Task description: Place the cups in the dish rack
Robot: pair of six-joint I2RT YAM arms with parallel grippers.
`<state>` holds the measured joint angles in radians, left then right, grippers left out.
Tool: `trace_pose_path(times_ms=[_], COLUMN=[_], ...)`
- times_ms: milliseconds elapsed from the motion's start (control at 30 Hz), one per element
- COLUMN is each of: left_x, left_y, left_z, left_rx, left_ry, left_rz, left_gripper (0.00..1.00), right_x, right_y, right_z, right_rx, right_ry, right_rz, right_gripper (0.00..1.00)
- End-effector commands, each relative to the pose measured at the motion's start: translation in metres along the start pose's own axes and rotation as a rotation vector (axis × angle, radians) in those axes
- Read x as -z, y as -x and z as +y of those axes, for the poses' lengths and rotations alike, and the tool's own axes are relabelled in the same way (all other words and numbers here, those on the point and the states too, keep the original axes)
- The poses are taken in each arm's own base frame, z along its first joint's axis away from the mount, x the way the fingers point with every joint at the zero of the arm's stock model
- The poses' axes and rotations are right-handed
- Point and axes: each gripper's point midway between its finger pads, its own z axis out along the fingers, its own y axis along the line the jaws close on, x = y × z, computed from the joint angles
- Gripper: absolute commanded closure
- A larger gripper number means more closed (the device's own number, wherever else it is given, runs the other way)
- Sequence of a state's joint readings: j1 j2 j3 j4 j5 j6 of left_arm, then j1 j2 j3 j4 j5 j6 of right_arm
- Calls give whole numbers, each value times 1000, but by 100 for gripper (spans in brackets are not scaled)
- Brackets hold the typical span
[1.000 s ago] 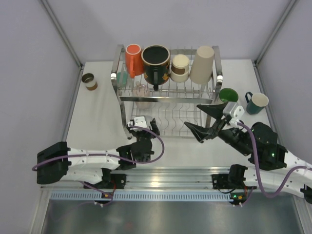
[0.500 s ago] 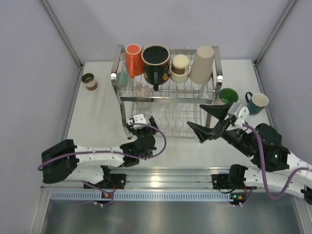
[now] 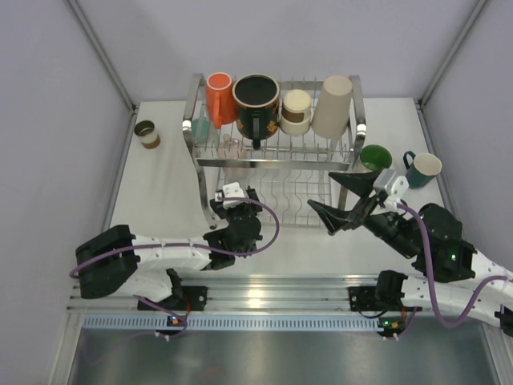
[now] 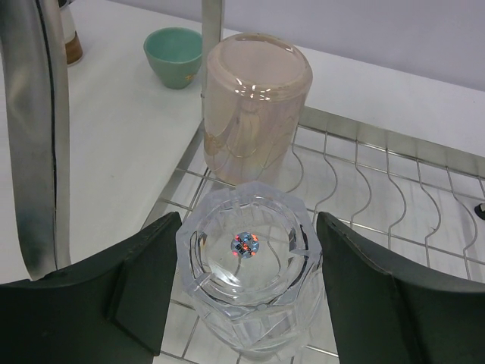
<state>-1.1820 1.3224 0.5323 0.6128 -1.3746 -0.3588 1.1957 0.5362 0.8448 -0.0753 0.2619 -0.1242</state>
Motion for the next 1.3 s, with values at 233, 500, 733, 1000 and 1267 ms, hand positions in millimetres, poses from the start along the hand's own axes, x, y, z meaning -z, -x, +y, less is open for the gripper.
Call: trace_pose_path(times_ms=[233,500,733,1000,1267], left_x=[-11,-18,-19,-20,-17], left_y=[10,6,5,5,22], left_z=[-3,0,1,2,2], left_rx=[68,59,40,21,-9], left_ry=[41,61,72,80,64], left_rz=[-23,-24,-25,-26,-32], left_gripper=[58,43,21,18,14], right_x=[6,9,9,11,9], right_y=[14,16,13,11,7], right_z=[-6,-8,-7,-7,-8], right_rx=[5,6,8,7,16], right_ry=[-15,-20,-20,-20,-24], right_rz=[-32,-39,-34,-34,-20], right_gripper=[24,24,23,24,23])
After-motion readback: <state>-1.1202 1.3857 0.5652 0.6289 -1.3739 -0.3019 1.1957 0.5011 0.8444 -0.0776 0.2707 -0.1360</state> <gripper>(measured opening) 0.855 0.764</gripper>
